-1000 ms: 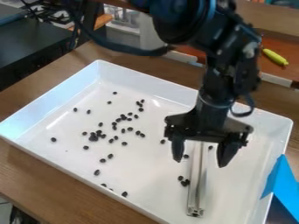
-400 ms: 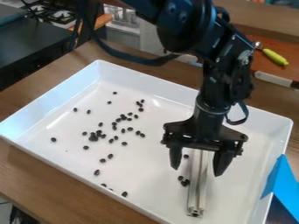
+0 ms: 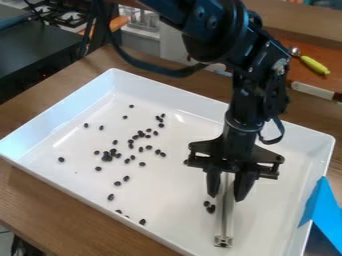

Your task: Sweep into pile

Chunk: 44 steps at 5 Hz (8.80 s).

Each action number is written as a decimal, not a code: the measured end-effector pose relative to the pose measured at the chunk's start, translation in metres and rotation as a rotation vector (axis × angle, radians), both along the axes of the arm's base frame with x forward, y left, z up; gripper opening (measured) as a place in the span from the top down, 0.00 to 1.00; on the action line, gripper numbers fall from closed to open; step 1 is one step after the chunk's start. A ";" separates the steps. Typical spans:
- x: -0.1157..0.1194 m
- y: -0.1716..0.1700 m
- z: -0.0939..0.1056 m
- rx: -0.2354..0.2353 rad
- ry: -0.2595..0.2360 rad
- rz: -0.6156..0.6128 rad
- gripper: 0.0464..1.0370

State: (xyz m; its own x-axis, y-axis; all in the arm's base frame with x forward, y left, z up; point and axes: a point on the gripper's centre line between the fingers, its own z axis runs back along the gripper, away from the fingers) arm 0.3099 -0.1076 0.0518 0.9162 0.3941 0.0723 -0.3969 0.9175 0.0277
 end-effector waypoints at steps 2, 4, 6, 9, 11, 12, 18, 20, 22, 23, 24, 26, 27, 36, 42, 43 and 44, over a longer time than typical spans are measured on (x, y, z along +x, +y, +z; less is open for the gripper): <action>0.000 -0.006 0.009 -0.046 0.044 -0.001 0.69; 0.022 -0.021 0.032 -0.105 0.000 -0.036 0.69; 0.038 -0.032 0.005 -0.069 -0.048 -0.130 0.69; 0.056 -0.018 0.002 -0.097 -0.043 -0.145 0.69; 0.051 0.048 0.001 -0.100 -0.019 -0.126 0.69; 0.047 0.073 -0.002 -0.067 -0.049 -0.112 0.69; -0.009 0.193 0.001 0.245 0.032 -0.054 0.69; -0.005 0.096 0.040 0.103 -0.098 -0.043 0.69; -0.010 0.001 0.030 0.082 -0.128 -0.081 0.69; -0.005 -0.045 0.017 0.075 -0.142 -0.112 0.69; -0.005 -0.050 0.015 0.020 -0.110 -0.146 0.69; -0.004 -0.010 0.000 -0.012 -0.049 -0.192 0.69; -0.004 0.009 -0.003 0.020 -0.083 -0.197 0.69; 0.000 0.038 0.057 0.031 -0.052 -0.216 0.69; 0.075 -0.035 0.012 0.000 -0.033 -0.120 0.69; 0.082 -0.026 0.010 0.004 -0.038 -0.107 0.69; 0.088 -0.008 0.010 0.005 -0.042 -0.092 0.69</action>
State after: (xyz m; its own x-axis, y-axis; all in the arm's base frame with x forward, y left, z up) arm 0.3981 -0.1160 0.0622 0.9446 0.3082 0.1131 -0.3121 0.9499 0.0177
